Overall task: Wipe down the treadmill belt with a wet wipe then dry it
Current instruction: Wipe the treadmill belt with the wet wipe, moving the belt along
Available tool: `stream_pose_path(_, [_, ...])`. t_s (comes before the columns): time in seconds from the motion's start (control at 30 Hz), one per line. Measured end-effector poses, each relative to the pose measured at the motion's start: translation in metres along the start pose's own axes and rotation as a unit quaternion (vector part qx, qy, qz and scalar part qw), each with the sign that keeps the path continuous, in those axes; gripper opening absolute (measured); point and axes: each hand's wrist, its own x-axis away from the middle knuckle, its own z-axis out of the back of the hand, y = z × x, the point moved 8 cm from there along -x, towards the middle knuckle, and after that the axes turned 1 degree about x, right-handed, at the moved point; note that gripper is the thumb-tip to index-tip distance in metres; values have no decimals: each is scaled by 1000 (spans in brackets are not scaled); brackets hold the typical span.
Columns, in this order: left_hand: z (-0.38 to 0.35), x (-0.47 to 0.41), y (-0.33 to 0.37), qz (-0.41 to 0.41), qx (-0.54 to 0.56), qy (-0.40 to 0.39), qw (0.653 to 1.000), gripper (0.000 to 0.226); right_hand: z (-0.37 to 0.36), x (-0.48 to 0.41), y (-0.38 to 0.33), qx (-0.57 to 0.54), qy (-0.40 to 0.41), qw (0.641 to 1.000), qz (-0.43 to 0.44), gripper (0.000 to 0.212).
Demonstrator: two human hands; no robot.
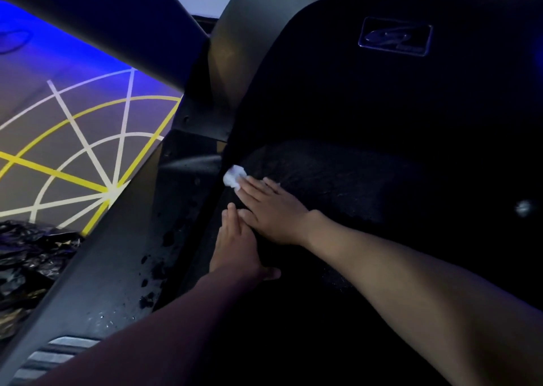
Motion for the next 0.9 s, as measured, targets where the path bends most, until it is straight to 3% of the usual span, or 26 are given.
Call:
stream_pose_path(0.07, [0, 1, -1, 11, -18, 0, 1000, 136, 2, 4, 12, 35, -1, 999, 10, 61])
stream_pose_path(0.17, [0, 1, 2, 22, -38, -5, 999, 135, 6, 11, 29, 9, 31, 996, -88, 63])
stream_pose_path(0.27, [0, 2, 3, 28, -52, -9, 998, 134, -9, 21, -1, 42, 17, 999, 4, 61])
stream_pose_path(0.33, [1, 3, 3, 34, -58, -10, 998, 134, -4, 24, 12, 72, 1, 997, 16, 62])
stream_pose_path(0.43, [1, 3, 6, 40, -75, -12, 996, 133, 9, 30, 54, 59, 26, 990, -128, 66])
stream_pose_path(0.47, [1, 2, 7, 42, -79, -11, 996, 133, 6, 33, 49, 58, 30, 990, -128, 67])
stream_pose_path(0.6, [0, 0, 8, 51, -91, -14, 994, 132, -13, 49, 11, 82, -10, 996, 19, 65])
stream_pose_path(0.73, [-3, -2, 9, 58, -103, -15, 993, 135, 4, 54, 59, 41, 26, 988, -147, 68])
stream_pose_path(0.87, [-3, -3, 9, 60, -103, -16, 993, 135, -13, 71, 17, 80, -17, 997, 6, 69])
stream_pose_path(0.9, [-3, -3, 9, 61, -104, -16, 993, 135, -11, 72, 24, 84, -14, 996, 5, 68])
